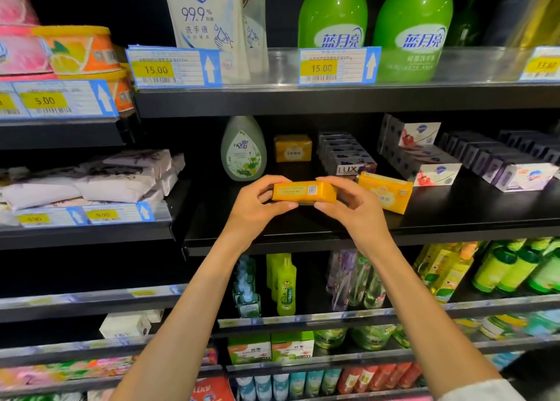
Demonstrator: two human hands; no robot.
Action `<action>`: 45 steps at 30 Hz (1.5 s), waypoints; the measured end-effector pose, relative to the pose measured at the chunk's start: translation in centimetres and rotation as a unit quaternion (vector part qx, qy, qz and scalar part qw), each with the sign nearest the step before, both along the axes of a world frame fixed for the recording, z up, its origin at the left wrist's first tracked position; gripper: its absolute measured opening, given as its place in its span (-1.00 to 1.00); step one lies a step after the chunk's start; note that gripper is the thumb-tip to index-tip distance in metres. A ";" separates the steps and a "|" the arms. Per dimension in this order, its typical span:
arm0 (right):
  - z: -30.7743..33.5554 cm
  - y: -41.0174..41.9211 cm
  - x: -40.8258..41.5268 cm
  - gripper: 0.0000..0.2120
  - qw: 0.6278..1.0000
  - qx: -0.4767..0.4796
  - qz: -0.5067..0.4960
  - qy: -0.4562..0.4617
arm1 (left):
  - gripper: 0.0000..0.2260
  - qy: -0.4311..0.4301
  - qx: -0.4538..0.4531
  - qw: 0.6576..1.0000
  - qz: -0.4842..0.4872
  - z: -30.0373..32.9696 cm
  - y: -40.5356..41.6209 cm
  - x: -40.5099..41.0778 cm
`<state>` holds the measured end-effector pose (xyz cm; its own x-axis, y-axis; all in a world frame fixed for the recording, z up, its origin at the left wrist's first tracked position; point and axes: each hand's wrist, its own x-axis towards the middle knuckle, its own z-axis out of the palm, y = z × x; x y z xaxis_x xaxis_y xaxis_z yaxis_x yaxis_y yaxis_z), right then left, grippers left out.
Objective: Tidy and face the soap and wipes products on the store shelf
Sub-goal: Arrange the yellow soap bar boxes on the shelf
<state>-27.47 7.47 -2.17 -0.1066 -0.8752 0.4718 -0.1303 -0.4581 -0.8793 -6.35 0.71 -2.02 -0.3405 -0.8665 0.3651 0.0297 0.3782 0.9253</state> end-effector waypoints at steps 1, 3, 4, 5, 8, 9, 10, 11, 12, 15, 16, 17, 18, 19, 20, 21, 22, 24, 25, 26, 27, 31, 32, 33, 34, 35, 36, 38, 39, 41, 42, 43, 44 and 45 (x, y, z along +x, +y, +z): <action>0.1 0.1 0.1 -0.62 1.000 0.001 -0.006 -0.002 | -0.63 0.004 0.004 1.000 0.003 0.0 0.0 0.0; 0.4 0.1 0.4 -0.64 1.000 0.010 -0.029 -0.003 | -0.64 0.020 0.024 0.999 0.005 0.1 -0.1 -0.1; 0.5 0.1 0.6 -0.66 0.999 0.017 -0.039 0.000 | -0.65 0.030 0.040 0.999 0.002 0.1 0.0 -0.2; 0.7 0.1 0.7 -0.67 0.999 0.023 -0.045 0.005 | -0.67 0.037 0.054 0.998 -0.001 0.1 0.0 -0.2; 0.6 0.0 0.6 -0.69 0.997 0.027 -0.065 0.032 | -0.71 0.049 0.078 0.996 -0.006 0.2 -0.1 -0.2; 0.6 0.2 0.3 -0.67 0.995 0.023 -0.086 0.045 | -0.71 0.059 0.088 0.994 -0.010 0.1 -0.2 -0.1; 0.5 0.4 -0.1 -0.67 0.991 0.012 -0.118 0.061 | -0.72 0.068 0.097 0.993 -0.014 0.1 -0.3 0.0; 0.5 0.6 -0.8 -0.67 0.984 -0.007 -0.160 0.081 | -0.72 0.073 0.104 0.992 -0.016 0.1 -0.3 0.1; 0.5 0.9 -1.6 -0.69 0.972 -0.033 -0.209 0.106 | -0.71 0.071 0.108 0.991 -0.016 0.1 -0.3 0.1; 0.6 1.4 -5.1 -0.68 0.912 -0.106 -0.328 0.222 | -0.73 0.056 0.111 0.992 -0.018 0.1 -0.4 0.2; 0.6 1.3 -6.2 -0.63 0.901 -0.095 -0.344 0.248 | -0.74 0.052 0.114 0.992 -0.020 0.1 -0.4 0.2; 0.7 1.2 -7.2 -0.55 0.899 -0.060 -0.349 0.257 | -0.75 0.049 0.116 0.992 -0.022 0.1 -0.4 0.1; 0.7 1.0 -8.0 -0.46 0.903 -0.010 -0.346 0.253 | -0.76 0.047 0.119 0.992 -0.021 0.1 -0.4 0.2; 0.7 0.9 -8.6 -0.38 0.909 0.044 -0.336 0.243 | -0.76 0.047 0.122 0.991 -0.020 0.1 -0.5 0.2; 0.8 0.9 -9.0 -0.31 0.914 0.093 -0.322 0.228 | -0.76 0.047 0.126 0.991 -0.018 0.1 -0.5 0.2; 0.8 0.8 -9.3 -0.26 0.918 0.130 -0.308 0.215 | -0.75 0.048 0.131 0.990 -0.016 0.1 -0.5 0.2; 0.8 0.7 -9.4 -0.26 0.920 0.154 -0.297 0.205 | -0.74 0.048 0.133 0.990 -0.015 0.1 -0.6 0.2; 0.7 0.5 -9.8 -0.32 0.921 0.169 -0.289 0.198 | -0.72 0.051 0.135 0.989 -0.013 0.1 -0.6 0.2; 0.6 0.4 -9.9 -0.38 0.923 0.166 -0.290 0.192 | -0.73 0.052 0.136 0.989 -0.012 0.1 -0.6 0.3; 0.6 0.4 -10.0 -0.44 0.926 0.160 -0.292 0.180 | -0.73 0.052 0.136 0.989 -0.011 0.1 -0.6 0.3; 0.5 0.4 -10.0 -0.49 0.928 0.155 -0.295 0.167 | -0.74 0.051 0.137 0.989 -0.008 0.1 -0.6 0.3; 0.1 0.6 -10.1 -0.59 0.937 0.133 -0.288 0.147 | -0.73 0.041 0.141 0.989 0.003 0.2 -0.7 0.2; -0.2 0.6 -10.3 -0.59 0.941 0.126 -0.281 0.140 | -0.73 0.041 0.144 0.989 0.006 0.2 -0.7 0.2; -0.4 0.7 -10.5 -0.59 0.947 0.120 -0.271 0.127 | -0.73 0.041 0.145 0.989 0.006 0.2 -0.7 0.2; -0.5 0.8 -10.5 -0.59 0.952 0.113 -0.261 0.109 | -0.72 0.040 0.143 0.989 0.005 0.2 -0.6 0.1; -0.5 0.9 -10.7 -0.59 0.958 0.106 -0.253 0.086 | -0.71 0.038 0.139 0.990 0.003 0.2 -0.6 0.1; -0.4 1.0 -10.7 -0.60 0.963 0.098 -0.246 0.060 | -0.70 0.035 0.136 0.990 0.001 0.2 -0.6 0.1; -0.3 1.4 -10.8 -0.61 0.970 0.081 -0.231 0.008 | -0.69 0.037 0.134 0.990 0.001 0.2 -0.5 0.0; -0.3 1.6 -10.9 -0.62 0.972 0.077 -0.219 -0.019 | -0.70 0.043 0.136 0.990 0.005 0.3 -0.5 0.1; -0.3 2.1 -11.1 -0.63 0.976 0.076 -0.191 -0.076 | -0.72 0.055 0.142 0.988 0.016 0.4 -0.5 0.1; -0.3 2.5 -11.1 -0.64 0.975 0.075 -0.177 -0.107 | -0.72 0.061 0.144 0.988 0.019 0.4 -0.5 0.2; -0.2 2.9 -11.0 -0.64 0.974 0.076 -0.167 -0.137 | -0.73 0.065 0.145 0.987 0.020 0.5 -0.5 0.2; -0.1 3.5 -10.8 -0.64 0.971 0.076 -0.162 -0.160 | -0.72 0.068 0.145 0.987 0.018 0.5 -0.4 0.2; 0.0 4.0 -10.6 -0.64 0.968 0.076 -0.162 -0.175 | -0.72 0.069 0.143 0.987 0.015 0.5 -0.4 0.3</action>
